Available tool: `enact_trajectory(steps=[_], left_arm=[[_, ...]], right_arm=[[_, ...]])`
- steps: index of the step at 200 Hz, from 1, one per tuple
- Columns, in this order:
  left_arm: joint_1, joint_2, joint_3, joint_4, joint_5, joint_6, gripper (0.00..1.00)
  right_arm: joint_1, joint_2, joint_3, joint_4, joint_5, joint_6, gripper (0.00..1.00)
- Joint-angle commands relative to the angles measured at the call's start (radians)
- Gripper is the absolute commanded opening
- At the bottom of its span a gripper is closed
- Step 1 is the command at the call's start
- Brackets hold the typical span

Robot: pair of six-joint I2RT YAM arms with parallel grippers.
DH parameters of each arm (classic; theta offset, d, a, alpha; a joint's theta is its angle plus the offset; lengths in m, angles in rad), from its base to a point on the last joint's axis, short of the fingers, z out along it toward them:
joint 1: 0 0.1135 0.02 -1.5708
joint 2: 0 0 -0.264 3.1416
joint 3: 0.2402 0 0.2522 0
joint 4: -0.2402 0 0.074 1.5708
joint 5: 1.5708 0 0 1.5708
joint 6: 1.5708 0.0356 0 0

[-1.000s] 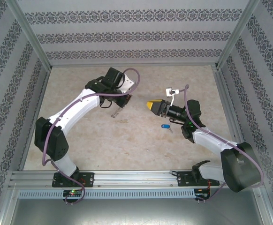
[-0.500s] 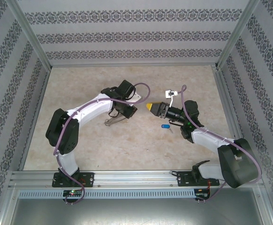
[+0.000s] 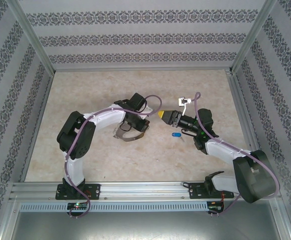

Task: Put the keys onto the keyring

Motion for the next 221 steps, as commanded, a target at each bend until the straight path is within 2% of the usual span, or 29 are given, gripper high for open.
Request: enact_trajectory(steps=[1,29,79,98,167,221], left_arm=[[-0.012,0.008,-0.017,0.062,0.038,-0.026,0.02],[-0.012,0.009,-0.032,0.081,0.047,-0.027,0.05],[-0.011,0.004,-0.038,0.104,0.091,-0.03,0.2],[-0.011,-0.007,-0.038,0.11,0.101,-0.034,0.22],[-0.012,-0.11,-0.153,0.157,0.036,-0.004,0.32],[-0.011,-0.157,-0.287,0.333,-0.012,-0.001,0.38]], right_arm=[[-0.008,-0.019,-0.019,0.006,0.021,-0.016,0.52],[-0.008,-0.02,-0.019,0.002,0.024,-0.016,0.52],[-0.007,-0.024,-0.036,-0.005,0.034,-0.02,0.52],[-0.008,-0.029,-0.049,-0.01,0.042,-0.025,0.52],[-0.008,-0.024,-0.077,-0.023,0.051,-0.038,0.53],[-0.006,0.001,-0.07,-0.011,0.048,-0.041,0.55]])
